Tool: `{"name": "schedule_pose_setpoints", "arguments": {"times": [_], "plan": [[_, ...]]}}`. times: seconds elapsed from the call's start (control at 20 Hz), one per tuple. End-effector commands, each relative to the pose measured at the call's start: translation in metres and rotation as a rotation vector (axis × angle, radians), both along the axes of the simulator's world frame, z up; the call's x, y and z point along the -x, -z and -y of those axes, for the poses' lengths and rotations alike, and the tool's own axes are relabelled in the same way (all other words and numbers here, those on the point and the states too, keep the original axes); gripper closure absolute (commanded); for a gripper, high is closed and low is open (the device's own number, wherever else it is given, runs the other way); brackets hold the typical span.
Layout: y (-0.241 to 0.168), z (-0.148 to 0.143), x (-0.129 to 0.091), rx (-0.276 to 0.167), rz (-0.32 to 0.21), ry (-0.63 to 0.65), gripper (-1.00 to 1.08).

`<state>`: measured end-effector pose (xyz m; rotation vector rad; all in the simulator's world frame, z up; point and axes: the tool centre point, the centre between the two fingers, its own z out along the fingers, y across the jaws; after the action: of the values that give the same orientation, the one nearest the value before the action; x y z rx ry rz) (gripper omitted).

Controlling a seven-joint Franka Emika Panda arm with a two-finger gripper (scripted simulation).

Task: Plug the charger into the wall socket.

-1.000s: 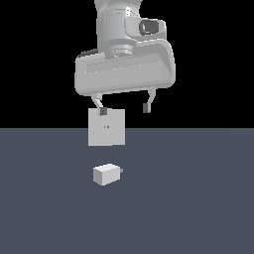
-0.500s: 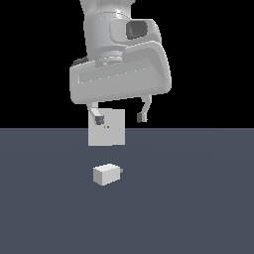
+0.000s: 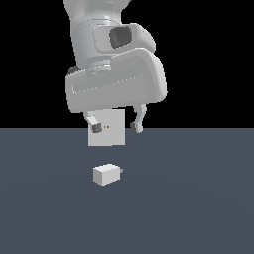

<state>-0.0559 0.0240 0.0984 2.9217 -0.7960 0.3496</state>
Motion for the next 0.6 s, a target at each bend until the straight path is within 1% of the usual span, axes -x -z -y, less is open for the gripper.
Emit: {"name": "schedule_pose_setpoints", "arguments": {"times": [0.0, 0.55], "plan": [[0.004, -0.002, 0.001, 0.007, 0.017, 0.031, -0.92], [0.023, -0.010, 0.004, 0.039, 0.087, 0.164, -0.92]]}}
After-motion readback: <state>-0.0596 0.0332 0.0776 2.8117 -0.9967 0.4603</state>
